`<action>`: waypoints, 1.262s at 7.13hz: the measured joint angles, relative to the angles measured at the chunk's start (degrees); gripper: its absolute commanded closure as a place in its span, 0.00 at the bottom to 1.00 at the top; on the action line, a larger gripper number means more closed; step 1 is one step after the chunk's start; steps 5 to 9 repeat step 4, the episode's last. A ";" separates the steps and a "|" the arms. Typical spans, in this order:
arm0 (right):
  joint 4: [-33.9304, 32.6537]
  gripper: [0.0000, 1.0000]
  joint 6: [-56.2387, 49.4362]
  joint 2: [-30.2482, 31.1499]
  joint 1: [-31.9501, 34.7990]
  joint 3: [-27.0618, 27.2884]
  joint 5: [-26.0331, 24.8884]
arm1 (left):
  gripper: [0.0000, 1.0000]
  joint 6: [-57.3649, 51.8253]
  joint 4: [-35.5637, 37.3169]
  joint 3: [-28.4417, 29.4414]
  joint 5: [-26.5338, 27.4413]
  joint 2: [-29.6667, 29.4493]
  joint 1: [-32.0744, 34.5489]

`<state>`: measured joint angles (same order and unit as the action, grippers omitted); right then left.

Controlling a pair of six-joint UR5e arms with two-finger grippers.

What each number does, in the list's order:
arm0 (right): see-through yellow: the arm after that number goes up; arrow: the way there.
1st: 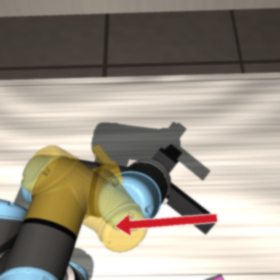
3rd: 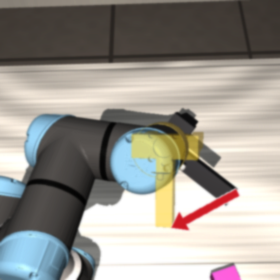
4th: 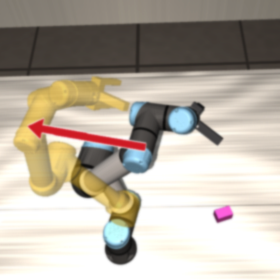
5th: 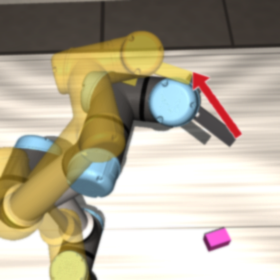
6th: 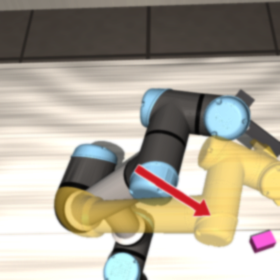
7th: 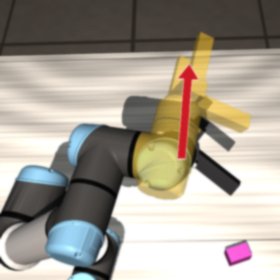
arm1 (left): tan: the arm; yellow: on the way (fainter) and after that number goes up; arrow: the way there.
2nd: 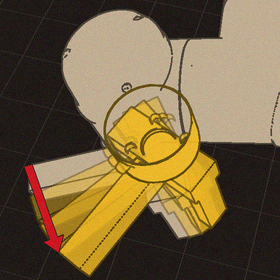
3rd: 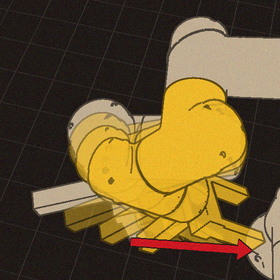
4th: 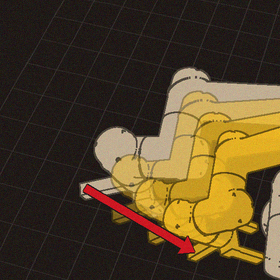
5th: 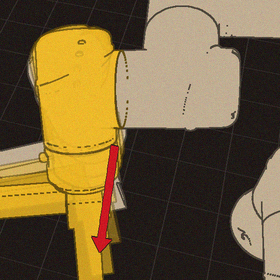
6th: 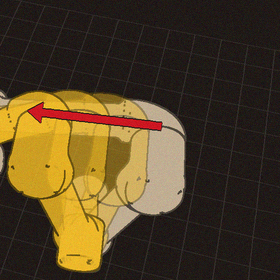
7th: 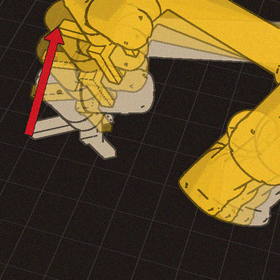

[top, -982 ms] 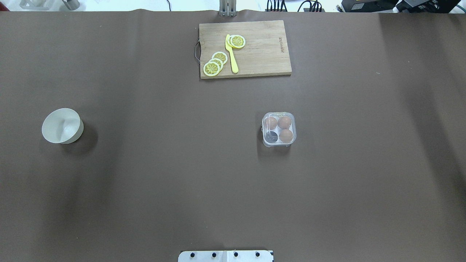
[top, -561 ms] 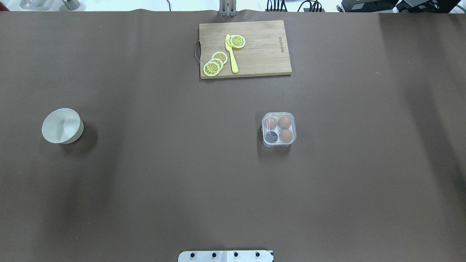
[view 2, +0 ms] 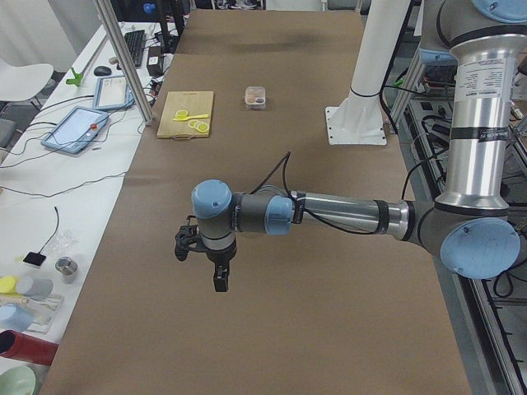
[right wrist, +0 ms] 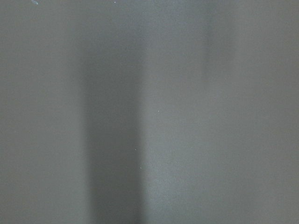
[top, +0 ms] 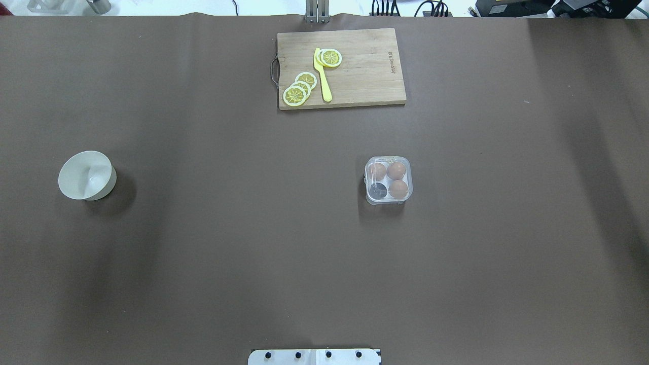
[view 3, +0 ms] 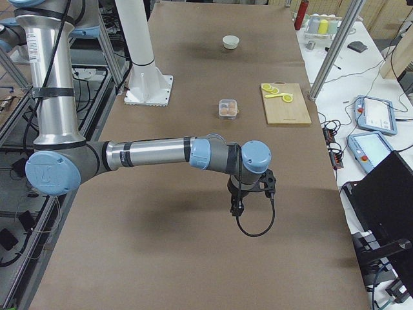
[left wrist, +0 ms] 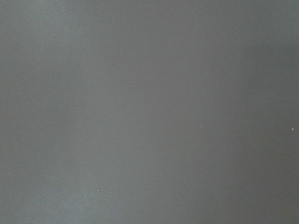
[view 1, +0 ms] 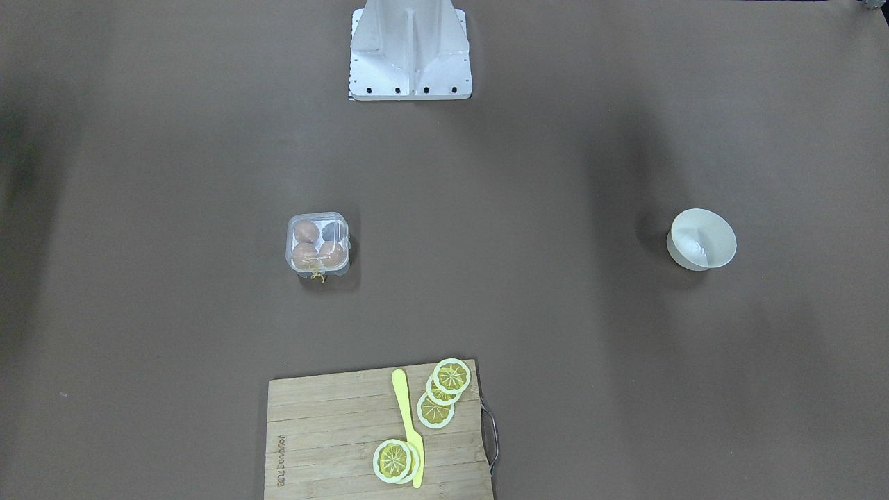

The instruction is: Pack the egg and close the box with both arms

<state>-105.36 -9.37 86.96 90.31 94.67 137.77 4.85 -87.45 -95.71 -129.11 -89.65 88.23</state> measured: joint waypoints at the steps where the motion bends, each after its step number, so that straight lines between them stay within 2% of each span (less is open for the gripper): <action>1: 0.02 0.00 0.04 -0.02 0.15 0.04 0.08 | 0.02 0.02 0.00 0.00 0.00 -0.01 -0.04; 9: 0.06 0.00 0.06 -0.04 0.65 0.38 0.93 | 0.02 -0.02 0.02 0.05 0.07 -0.12 -0.08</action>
